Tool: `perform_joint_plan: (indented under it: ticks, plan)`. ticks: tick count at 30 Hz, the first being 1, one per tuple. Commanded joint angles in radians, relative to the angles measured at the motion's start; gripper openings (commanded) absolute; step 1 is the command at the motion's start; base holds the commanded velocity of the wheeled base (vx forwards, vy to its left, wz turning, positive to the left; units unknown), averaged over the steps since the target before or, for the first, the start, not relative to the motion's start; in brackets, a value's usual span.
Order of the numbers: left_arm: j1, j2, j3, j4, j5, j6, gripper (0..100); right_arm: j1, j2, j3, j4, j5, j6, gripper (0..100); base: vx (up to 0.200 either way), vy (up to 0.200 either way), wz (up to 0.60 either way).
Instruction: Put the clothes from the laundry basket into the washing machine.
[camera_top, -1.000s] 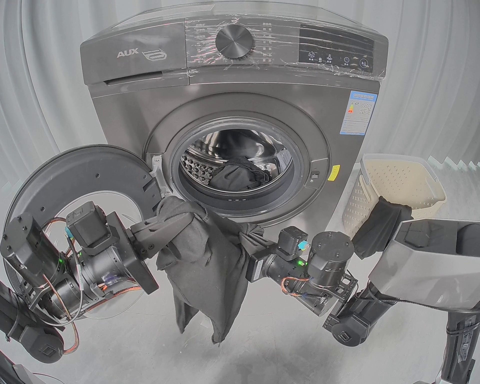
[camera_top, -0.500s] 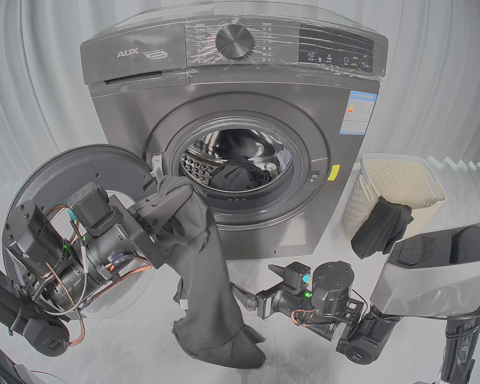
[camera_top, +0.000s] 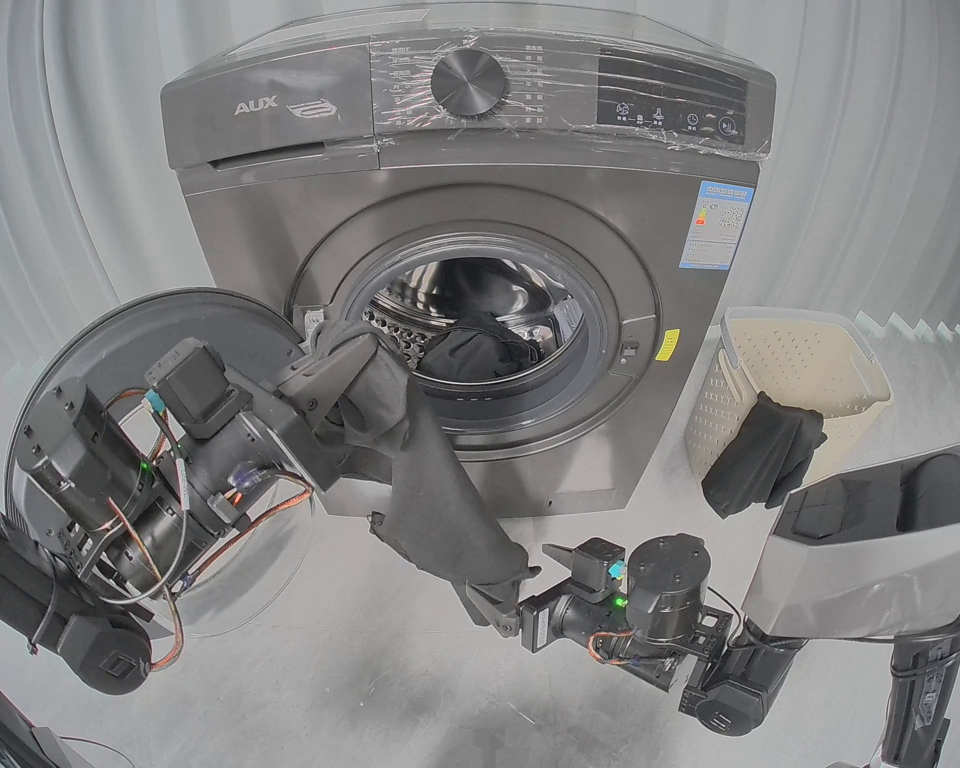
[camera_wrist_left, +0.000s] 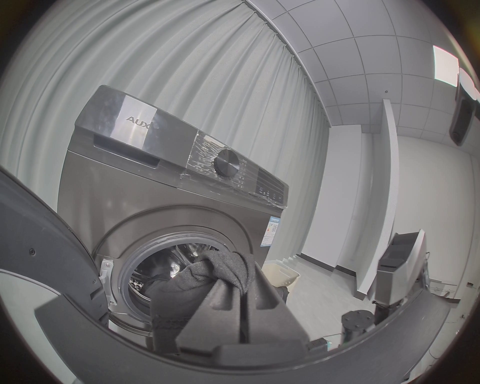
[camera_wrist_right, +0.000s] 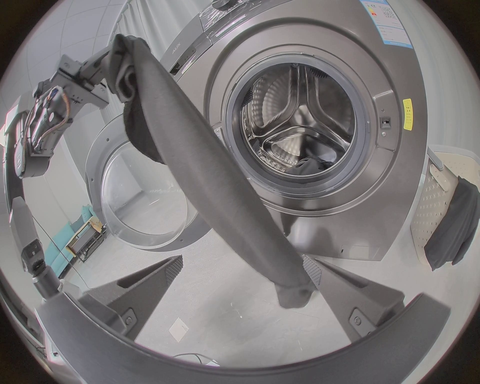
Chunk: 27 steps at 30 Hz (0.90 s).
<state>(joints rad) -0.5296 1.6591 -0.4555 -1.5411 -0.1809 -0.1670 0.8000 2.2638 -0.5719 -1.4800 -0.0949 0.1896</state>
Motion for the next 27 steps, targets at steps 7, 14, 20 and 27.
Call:
perform_joint_plan:
  ticks: [7,14,20,27]
  plan:
    - [0.020,0.108,-0.117,0.002,0.032,0.001,0,0.051,0.003,0.017,0.001,0.003,-0.018,100,0.000,0.000,0.00]
    - [0.039,0.208,-0.204,0.007,0.035,0.003,0,0.061,0.049,-0.032,-0.011,0.003,-0.018,100,0.000,0.000,0.00]
    - [0.049,0.245,-0.255,0.016,0.055,0.006,0,0.057,0.066,-0.085,-0.016,-0.002,-0.018,100,0.000,0.000,0.00]
    - [0.045,0.245,-0.302,0.079,0.057,0.007,0,0.044,0.097,-0.115,-0.014,-0.006,-0.021,100,0.000,0.000,0.00]
